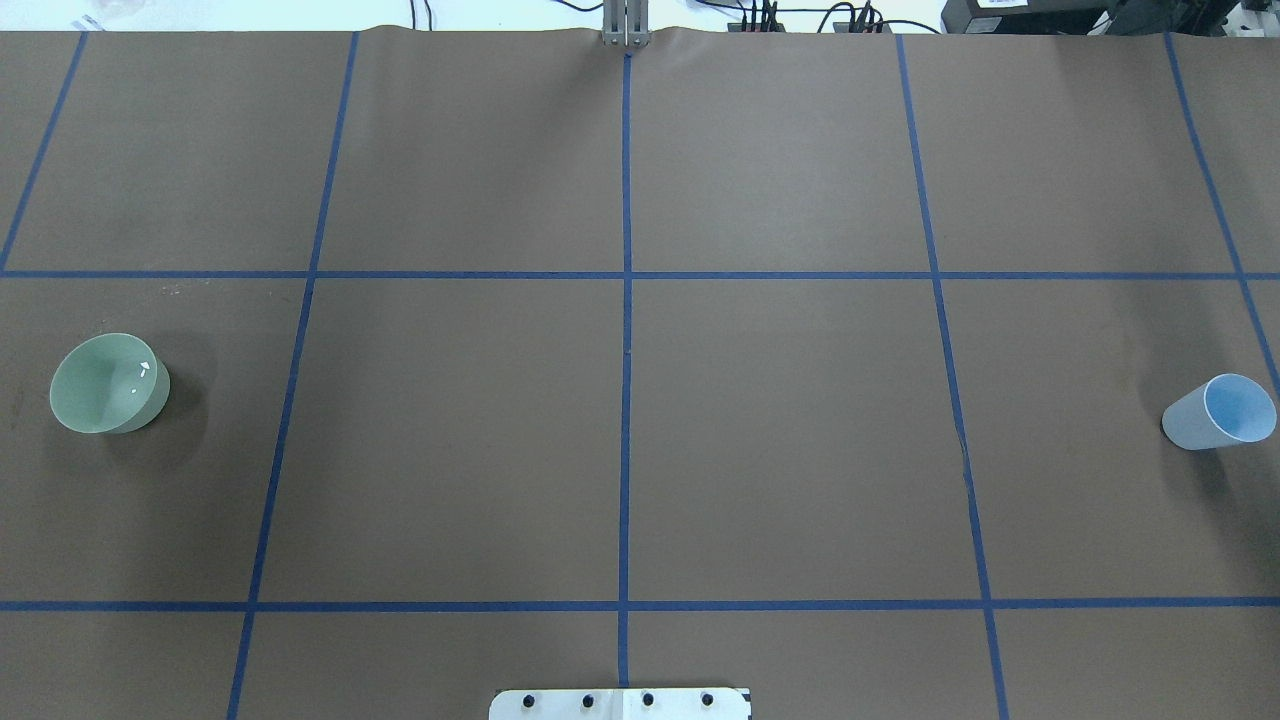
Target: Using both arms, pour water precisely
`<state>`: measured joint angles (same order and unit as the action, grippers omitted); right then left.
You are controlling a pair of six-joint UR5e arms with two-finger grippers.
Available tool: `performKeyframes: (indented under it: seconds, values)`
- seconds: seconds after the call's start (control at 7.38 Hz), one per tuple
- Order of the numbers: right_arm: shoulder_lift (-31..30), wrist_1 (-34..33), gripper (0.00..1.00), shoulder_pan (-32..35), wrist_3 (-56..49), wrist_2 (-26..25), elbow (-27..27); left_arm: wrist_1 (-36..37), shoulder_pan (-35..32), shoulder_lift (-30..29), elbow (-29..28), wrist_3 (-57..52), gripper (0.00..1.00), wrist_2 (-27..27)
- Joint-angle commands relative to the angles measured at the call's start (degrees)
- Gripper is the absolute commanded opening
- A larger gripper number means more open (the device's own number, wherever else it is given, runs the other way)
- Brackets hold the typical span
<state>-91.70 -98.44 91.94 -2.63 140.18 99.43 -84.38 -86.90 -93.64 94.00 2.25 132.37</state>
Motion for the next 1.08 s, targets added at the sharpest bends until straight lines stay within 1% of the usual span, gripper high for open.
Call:
performKeyframes:
  seconds: [0.0,0.14,0.27,0.68,0.95]
  values:
    - [0.6,-4.5,0.99,2.2,-6.6,-0.9,-0.1,-5.3,-0.2,2.4,-1.5,-0.1,1.00,0.0]
    - [0.6,-4.5,0.99,2.2,-6.8,-1.1,-0.5,-5.5,-0.7,3.1,-1.3,-2.6,1.00,-0.2]
    - [-0.2,-4.2,0.99,2.1,-6.7,-1.1,-0.5,-5.2,-2.5,3.0,-1.0,-7.7,1.00,-0.4]
    - [-0.5,-2.0,0.99,2.1,-6.8,-1.1,-1.3,-4.8,-3.3,3.1,-0.9,-8.7,1.00,-0.5]
    - [-0.4,1.1,0.99,2.1,-6.3,-1.1,-3.7,-4.7,-3.2,3.0,-1.1,-8.6,1.00,-0.5]
